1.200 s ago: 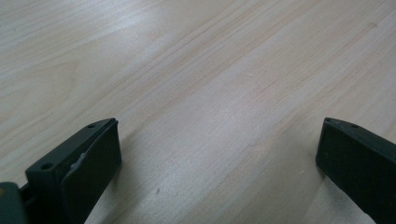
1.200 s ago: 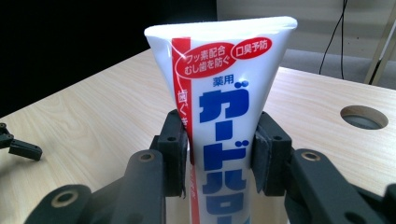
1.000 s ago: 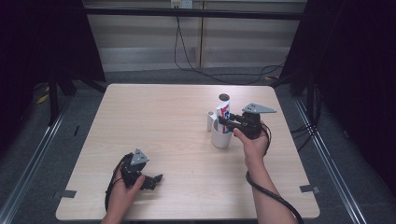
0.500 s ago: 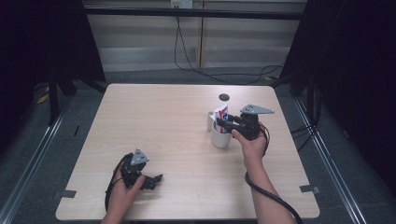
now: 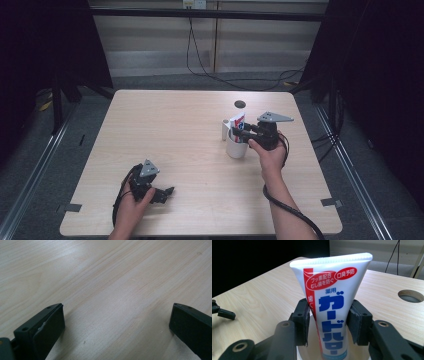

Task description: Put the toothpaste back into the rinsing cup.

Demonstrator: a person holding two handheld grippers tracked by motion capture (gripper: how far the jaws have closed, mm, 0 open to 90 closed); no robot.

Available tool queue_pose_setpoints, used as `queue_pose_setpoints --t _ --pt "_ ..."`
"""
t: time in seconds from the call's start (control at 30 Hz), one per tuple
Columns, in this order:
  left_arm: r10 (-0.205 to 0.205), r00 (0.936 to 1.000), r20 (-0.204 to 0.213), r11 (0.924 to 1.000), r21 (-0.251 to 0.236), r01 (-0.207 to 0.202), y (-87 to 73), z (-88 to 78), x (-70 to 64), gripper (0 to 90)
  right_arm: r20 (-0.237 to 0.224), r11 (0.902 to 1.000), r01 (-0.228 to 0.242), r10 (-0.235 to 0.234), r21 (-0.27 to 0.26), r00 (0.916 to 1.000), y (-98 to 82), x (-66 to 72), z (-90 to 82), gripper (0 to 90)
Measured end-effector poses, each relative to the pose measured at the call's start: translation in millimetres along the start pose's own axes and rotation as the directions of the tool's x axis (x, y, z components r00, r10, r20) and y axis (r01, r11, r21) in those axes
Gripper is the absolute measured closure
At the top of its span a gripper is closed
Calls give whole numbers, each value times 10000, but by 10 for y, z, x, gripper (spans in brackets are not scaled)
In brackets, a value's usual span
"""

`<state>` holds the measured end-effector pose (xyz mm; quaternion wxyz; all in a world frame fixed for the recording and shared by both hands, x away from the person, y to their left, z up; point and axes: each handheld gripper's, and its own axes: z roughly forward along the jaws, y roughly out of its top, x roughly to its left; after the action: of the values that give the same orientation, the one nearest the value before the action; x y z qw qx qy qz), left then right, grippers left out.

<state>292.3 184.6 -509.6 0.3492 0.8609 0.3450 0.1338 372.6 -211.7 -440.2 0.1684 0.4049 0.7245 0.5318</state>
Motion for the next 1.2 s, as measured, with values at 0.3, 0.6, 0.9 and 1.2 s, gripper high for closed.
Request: queue_pose_setpoints --t 0.3,0.6,0.9,1.2 --pt "18 10000 13 10000 -7 -18 -1 1 1 0 -8 10000 1 -1 54 10000 3 5 4 546" --pt "22 10000 5 10000 9 -22 0 0 1 0 77 9997 60 -62 221 10000 -7 -1 -1 535" --pt "21 10000 5 10000 7 -21 0 0 1 0 62 9989 142 -145 458 9999 2 9 3 510" --pt "5 10000 -7 10000 -5 -5 0 1 0 0 -103 9990 -153 149 -411 9998 107 2 -89 516"
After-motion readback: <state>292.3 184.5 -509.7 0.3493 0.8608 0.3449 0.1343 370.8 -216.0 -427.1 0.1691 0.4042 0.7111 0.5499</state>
